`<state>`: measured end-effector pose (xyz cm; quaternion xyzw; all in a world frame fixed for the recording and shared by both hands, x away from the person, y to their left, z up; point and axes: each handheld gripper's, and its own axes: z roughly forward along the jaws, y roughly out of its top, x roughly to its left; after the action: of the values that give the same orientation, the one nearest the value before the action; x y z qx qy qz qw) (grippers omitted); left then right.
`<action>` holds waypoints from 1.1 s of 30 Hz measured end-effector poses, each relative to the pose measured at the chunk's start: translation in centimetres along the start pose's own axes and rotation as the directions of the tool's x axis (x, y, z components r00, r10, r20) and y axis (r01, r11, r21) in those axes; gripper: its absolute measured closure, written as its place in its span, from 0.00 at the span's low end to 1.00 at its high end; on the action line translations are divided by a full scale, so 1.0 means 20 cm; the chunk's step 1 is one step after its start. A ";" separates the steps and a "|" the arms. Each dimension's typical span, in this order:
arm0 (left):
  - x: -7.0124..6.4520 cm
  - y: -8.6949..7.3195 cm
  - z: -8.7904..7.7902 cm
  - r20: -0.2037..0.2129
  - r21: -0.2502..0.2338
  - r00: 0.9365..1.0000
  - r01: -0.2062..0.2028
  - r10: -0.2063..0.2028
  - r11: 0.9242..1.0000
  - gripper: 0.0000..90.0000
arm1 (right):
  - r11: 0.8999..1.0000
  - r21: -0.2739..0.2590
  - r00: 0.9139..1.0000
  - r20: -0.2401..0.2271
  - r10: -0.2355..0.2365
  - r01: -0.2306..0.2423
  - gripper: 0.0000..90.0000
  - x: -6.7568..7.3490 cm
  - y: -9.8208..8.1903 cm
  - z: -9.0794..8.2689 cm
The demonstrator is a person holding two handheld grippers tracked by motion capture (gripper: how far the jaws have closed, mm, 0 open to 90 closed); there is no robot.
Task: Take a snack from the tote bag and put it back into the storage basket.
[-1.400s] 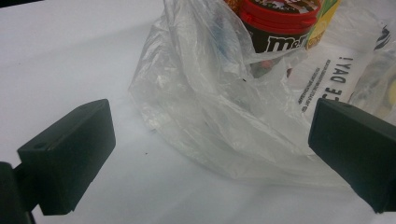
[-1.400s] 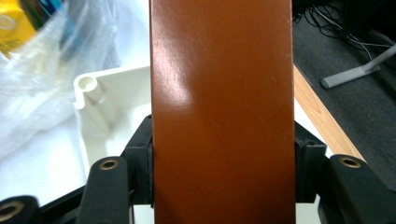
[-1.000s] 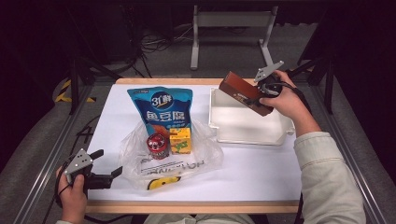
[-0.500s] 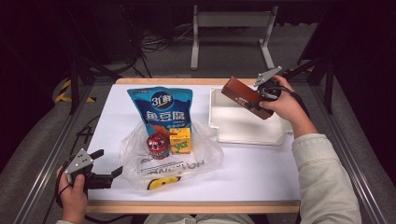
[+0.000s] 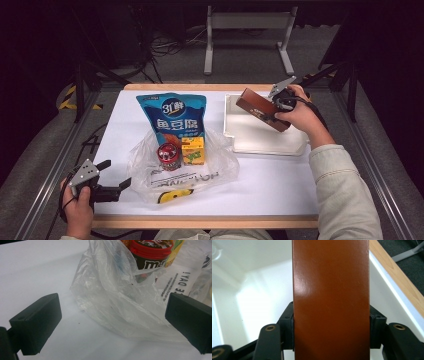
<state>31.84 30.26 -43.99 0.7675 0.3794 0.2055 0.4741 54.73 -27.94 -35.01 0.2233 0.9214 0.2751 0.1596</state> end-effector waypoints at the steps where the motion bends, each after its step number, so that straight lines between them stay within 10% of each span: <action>1: 0.00 0.00 0.00 0.000 -0.001 1.000 0.001 -0.001 1.000 0.01 | 1.000 0.008 1.000 -0.001 0.002 -0.002 0.47 0.00 0.00 0.01; 33: 0.00 0.00 -0.01 0.011 -0.002 1.000 -0.006 0.006 1.000 0.01 | 0.995 0.100 1.000 -0.004 0.011 -0.010 0.47 -0.01 -0.06 0.16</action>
<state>31.80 30.32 -43.90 0.7694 0.3743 0.2031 0.4762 55.89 -27.49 -38.22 0.2351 0.9333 0.2298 0.1445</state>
